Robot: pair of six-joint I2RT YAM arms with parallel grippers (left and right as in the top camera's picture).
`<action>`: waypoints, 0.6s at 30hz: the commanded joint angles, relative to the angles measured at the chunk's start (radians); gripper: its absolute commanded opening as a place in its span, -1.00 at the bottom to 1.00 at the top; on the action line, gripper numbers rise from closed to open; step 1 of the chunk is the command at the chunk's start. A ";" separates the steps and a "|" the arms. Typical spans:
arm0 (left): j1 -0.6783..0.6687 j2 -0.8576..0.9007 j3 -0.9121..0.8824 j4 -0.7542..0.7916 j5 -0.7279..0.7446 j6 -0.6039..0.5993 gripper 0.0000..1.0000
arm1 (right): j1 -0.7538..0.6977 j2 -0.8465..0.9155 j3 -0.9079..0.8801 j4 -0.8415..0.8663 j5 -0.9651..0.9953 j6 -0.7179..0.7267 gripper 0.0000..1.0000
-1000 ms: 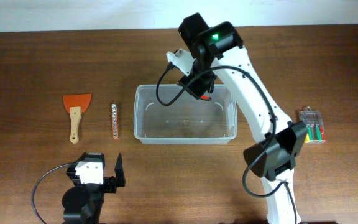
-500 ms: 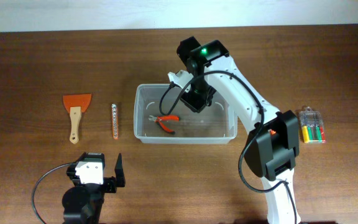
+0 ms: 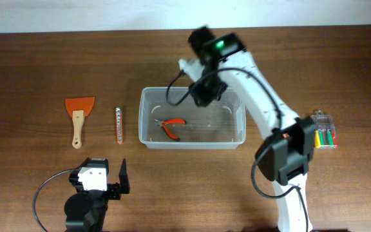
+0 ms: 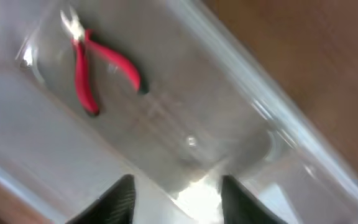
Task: Pack container
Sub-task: 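Move the right gripper back over the screwdriver case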
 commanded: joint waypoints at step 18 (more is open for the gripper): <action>-0.005 -0.006 -0.007 0.003 0.011 -0.003 0.98 | -0.569 -0.119 0.280 -0.234 0.047 0.192 0.97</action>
